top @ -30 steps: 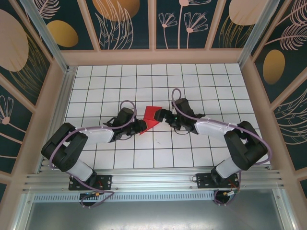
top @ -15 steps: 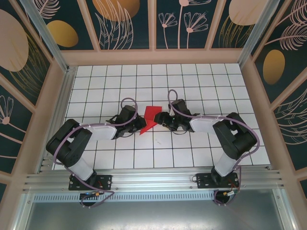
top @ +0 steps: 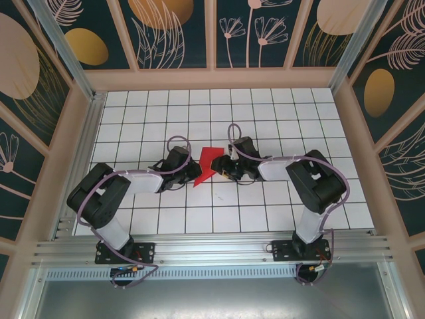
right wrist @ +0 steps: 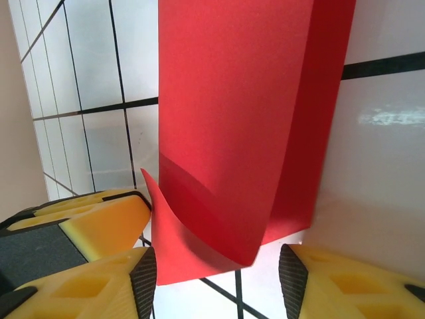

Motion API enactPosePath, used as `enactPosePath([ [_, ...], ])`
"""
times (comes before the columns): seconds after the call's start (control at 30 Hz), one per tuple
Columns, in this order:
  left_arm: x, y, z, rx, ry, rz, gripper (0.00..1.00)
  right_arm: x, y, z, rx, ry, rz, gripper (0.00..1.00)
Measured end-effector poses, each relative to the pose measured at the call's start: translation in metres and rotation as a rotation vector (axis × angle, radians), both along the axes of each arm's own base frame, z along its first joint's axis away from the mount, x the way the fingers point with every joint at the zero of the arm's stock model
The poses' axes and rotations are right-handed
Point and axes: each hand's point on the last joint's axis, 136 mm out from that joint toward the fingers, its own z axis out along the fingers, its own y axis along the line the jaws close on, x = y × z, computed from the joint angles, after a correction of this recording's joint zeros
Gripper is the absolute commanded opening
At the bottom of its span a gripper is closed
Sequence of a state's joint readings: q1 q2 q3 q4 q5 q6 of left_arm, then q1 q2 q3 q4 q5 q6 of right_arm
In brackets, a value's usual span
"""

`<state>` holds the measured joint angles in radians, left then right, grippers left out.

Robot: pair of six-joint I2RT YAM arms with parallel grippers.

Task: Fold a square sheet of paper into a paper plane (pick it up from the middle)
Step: Move the paper to the center of the table.

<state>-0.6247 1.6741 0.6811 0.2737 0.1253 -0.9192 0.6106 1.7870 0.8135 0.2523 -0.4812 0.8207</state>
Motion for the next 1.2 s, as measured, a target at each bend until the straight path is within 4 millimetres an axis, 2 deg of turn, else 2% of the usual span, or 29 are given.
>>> enactPosePath([
  [0.37,0.0,0.0,-0.003,0.002,0.003,0.0,0.18,-0.004,0.021,0.0,0.065,-0.001,0.032,0.42],
  [0.6,0.001,0.0,-0.003,0.005,0.002,0.003,0.18,0.005,0.031,0.005,0.119,-0.055,0.034,0.37],
  [0.83,0.002,0.002,-0.003,0.011,-0.002,0.01,0.19,0.007,0.032,-0.001,0.125,-0.056,0.023,0.18],
  [1.0,0.002,0.006,0.0,0.033,-0.01,0.019,0.28,0.008,0.026,-0.01,0.081,-0.034,-0.015,0.1],
  [1.07,0.003,0.007,0.007,0.04,-0.03,0.013,0.33,0.006,0.021,-0.017,0.046,-0.014,-0.033,0.08],
  [1.2,0.004,0.007,0.025,0.037,-0.089,-0.019,0.39,0.003,0.015,-0.016,-0.024,0.009,-0.065,0.06],
])
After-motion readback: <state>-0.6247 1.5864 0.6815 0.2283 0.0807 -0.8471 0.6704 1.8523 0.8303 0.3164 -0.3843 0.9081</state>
